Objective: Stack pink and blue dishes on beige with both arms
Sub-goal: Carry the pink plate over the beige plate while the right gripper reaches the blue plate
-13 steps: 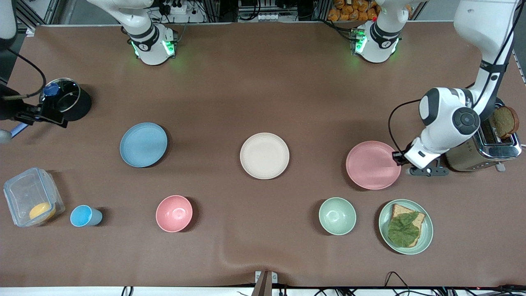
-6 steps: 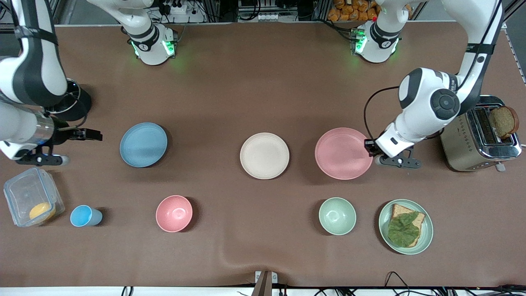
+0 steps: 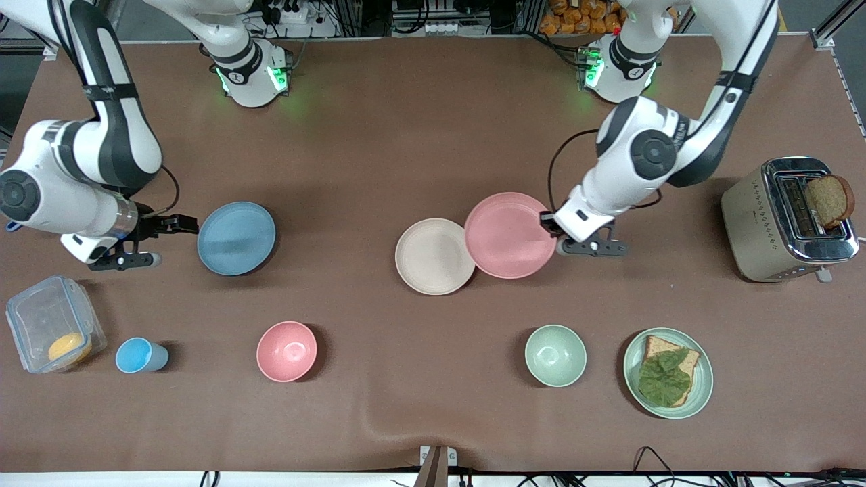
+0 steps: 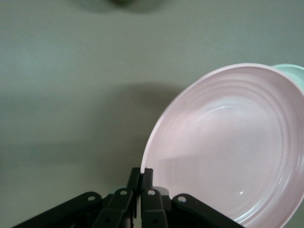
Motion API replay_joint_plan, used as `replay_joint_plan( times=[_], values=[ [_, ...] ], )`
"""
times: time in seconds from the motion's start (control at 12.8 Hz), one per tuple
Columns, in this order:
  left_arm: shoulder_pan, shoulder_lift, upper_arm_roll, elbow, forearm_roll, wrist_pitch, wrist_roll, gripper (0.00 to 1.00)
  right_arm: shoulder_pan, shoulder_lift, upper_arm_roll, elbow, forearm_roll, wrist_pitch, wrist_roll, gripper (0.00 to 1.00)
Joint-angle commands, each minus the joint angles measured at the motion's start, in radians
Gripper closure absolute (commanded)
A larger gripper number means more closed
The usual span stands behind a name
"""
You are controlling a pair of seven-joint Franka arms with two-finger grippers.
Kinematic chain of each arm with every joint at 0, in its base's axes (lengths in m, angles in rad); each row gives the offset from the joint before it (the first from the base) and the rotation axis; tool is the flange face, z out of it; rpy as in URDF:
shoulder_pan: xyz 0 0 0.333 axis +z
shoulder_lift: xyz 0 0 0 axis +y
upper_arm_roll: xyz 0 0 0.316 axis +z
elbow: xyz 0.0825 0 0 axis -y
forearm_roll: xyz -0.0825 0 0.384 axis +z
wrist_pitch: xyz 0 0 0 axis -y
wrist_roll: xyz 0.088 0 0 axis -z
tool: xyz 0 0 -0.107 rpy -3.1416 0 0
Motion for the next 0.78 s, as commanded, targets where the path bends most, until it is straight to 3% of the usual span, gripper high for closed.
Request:
replay_joint_plan(
  times=[0.0,0.23,0.7],
  values=[
    [-0.09,0.082,-0.002,0.083,-0.015,-0.004,-0.118,1.0,-0.045,0.017,0.011,-0.067,0.02,0.095,-0.082,0.0],
    [-0.17,0.202,0.001,0.18,-0.005,-0.004,-0.232,1.0,-0.079,0.107,0.011,-0.064,0.02,0.179,-0.153,0.0],
    [-0.207,0.314,0.009,0.212,0.073,0.047,-0.282,1.0,-0.088,0.202,0.012,-0.055,0.022,0.211,-0.161,0.0]
  ],
)
